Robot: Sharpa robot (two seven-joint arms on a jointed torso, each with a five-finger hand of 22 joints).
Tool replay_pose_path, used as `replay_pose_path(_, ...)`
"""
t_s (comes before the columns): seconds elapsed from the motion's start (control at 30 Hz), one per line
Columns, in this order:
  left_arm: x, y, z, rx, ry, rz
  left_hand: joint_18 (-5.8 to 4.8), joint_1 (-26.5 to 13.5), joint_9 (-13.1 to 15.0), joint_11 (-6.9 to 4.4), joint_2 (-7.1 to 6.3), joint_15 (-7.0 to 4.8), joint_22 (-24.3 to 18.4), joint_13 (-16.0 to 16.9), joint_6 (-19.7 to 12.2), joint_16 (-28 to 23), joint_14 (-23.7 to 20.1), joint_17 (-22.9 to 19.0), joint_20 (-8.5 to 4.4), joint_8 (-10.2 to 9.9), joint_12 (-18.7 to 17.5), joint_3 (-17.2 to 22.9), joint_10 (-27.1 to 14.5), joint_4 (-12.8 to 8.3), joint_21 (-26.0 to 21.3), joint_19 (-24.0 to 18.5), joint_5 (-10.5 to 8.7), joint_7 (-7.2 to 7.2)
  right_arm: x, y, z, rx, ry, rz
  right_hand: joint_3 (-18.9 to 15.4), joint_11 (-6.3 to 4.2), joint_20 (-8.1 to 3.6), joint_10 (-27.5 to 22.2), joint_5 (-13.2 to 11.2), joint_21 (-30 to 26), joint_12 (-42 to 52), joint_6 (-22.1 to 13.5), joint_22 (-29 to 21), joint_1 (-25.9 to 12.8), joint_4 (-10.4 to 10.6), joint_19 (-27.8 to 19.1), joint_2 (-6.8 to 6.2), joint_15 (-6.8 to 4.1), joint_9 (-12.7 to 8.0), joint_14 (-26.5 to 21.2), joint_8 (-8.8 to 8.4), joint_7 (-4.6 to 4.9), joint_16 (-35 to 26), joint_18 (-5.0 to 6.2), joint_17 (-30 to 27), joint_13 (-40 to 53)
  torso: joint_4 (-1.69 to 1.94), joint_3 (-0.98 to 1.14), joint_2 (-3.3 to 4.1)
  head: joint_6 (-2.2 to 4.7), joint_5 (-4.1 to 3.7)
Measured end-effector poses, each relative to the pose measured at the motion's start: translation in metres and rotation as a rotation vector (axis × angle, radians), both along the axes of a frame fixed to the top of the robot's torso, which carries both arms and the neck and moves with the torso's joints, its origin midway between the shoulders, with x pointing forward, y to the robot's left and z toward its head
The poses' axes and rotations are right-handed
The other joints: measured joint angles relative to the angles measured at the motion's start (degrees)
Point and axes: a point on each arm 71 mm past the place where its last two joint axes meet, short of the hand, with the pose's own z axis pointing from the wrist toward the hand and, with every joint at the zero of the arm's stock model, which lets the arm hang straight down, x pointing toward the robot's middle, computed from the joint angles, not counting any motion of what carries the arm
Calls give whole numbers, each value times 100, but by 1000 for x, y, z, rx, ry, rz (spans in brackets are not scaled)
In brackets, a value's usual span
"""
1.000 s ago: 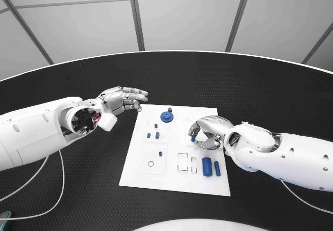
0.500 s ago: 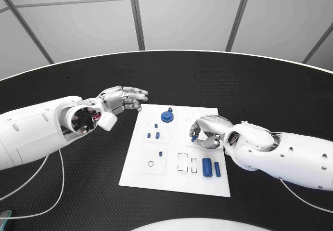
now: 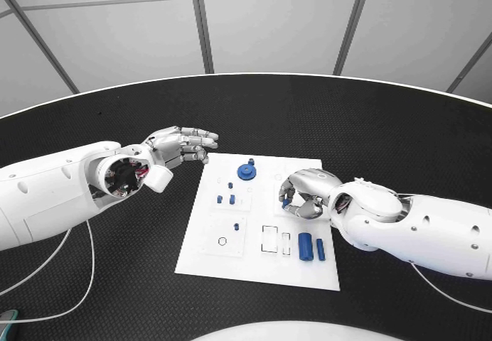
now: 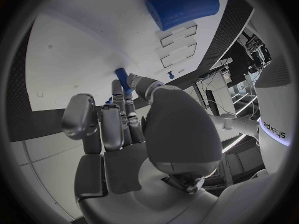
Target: Assemble the parts on the task board
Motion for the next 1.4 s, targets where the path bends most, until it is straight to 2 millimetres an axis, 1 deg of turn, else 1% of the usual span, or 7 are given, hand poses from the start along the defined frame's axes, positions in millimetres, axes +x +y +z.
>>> replay_pose_path(0.37, 1, 1, 0, 2, 0, 3, 0, 0, 0, 0, 0, 0, -4, 0, 0, 0, 0, 0, 0, 0, 0, 0, 0, 0, 0, 0, 0, 0, -10, -4, 8, 32, -17, 2, 16, 4, -22, 36, -7, 67, -12, 41, 53, -6, -19, 22, 39, 0, 27, 0, 29, 2, 30, 0, 36, 8, -3, 4, -6, -13, 4)
replay_pose_path(0.43, 1, 1, 0, 2, 0, 3, 0, 0, 0, 0, 0, 0, -4, 0, 0, 0, 0, 1, 0, 0, 0, 0, 0, 0, 0, 0, 0, 0, -13, -4, 12, 44, -26, 4, 16, -34, -21, 76, 5, 67, -12, 41, 69, -10, -18, 22, 50, 0, 24, 0, 28, 2, 30, 0, 44, 33, -5, 5, -11, -10, 3)
replay_pose_path(0.73, 3, 0, -1, 2, -1, 3, -1, 0, 0, 0, 0, 21, -4, 0, 0, 0, -21, -7, 0, 0, 0, -16, 0, -16, 0, 0, 0, 0, -20, 2, 37, 92, -75, 29, 15, -35, 0, 76, 10, 110, -12, 41, 116, -6, -18, 42, 53, -4, 27, -5, 30, 3, 51, -1, 75, 31, -12, -1, -27, 27, -19)
replay_pose_path(0.83, 4, -1, -1, 2, -1, 2, -1, 0, 0, 0, 0, 21, -4, 0, 0, 0, -21, -8, 0, 0, 0, -16, 0, -16, 0, 0, 0, 0, -26, 9, 48, 117, -96, 53, 15, -35, 0, 76, 10, 133, -12, 40, 125, -6, -18, 42, 53, -21, 31, -21, 57, 2, 74, -1, 81, 31, -13, -7, -36, 42, -20)
replay_pose_path(1.07, 9, -5, -2, 2, -2, -5, -1, 0, 0, 0, 0, 21, -10, -5, 0, 0, -20, -8, 0, 0, 0, -16, 0, -16, 0, 0, 0, 0, -38, 40, 60, 178, -109, 142, 15, -15, 0, 97, 10, 133, -12, 64, 143, -6, -18, 42, 52, -21, 40, -21, 66, -21, 74, -1, 96, 29, -14, -29, -74, 47, 52)
replay_pose_path(1.23, 14, -7, -3, 3, -5, -3, -2, 0, 0, 0, 0, 21, -10, -5, 0, 0, -21, -8, 0, 0, 0, -16, 0, -16, 0, 0, 0, 0, -39, 69, 59, 206, -104, 212, 15, -15, 0, 97, 10, 132, -12, 76, 133, -6, -18, 42, 52, -20, 41, -21, 66, -11, 74, 0, 96, 29, -9, -52, -113, 4, 164)
replay_pose_path(1.4, 18, -11, -4, 3, -7, -5, -2, 22, 0, 0, 22, -1, -9, -5, 0, 0, -42, -8, 0, 0, 0, -16, 0, -16, -23, 0, 0, 0, -41, 97, 50, 219, -81, 276, 31, -14, 0, 96, 16, 132, -12, 76, 100, -6, -35, 42, 51, -20, 42, -21, 65, -11, 74, -1, 75, 34, 10, -80, -148, -46, 276)
